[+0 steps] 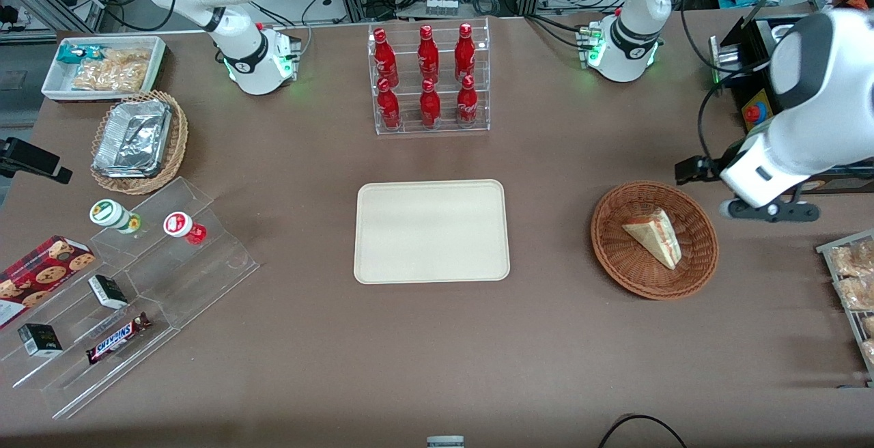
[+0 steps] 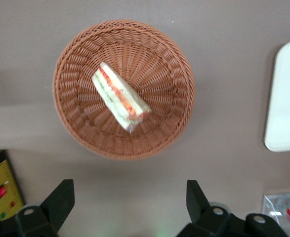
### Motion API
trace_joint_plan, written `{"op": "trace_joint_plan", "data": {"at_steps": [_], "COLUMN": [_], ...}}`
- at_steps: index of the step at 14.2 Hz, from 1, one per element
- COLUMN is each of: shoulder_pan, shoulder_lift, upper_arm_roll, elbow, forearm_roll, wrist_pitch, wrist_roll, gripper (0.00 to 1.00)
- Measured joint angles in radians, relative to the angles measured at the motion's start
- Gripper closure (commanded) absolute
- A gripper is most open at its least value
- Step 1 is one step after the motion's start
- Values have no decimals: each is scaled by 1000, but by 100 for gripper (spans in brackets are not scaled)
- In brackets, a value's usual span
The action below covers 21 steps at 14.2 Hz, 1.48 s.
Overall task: Place sandwich from basket to tray
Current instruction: 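Move the left gripper over the sandwich in the wicker basket, then lower the left gripper and grasp the wrapped sandwich upright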
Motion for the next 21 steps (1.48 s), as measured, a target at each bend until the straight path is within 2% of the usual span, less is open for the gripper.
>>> {"op": "trace_joint_plan", "data": {"at_steps": [6,8,11,17,20,21], "shoulder_pan": [3,4,4,2,2,2], "shoulder_lift": [-1,-1,-1,40,81,93], "upper_arm_roll": [12,19,23,20,19,19], "elbow": [-323,-404,-444,-458,-458,-458], "forearm_roll": [1,1,0,1,1,1], "wrist_pitch": [444,565,609,725,749,751], "wrist_roll": [-31,-94,-256,-800,-889,-902], "gripper": [0,0,0,0,0,6]}}
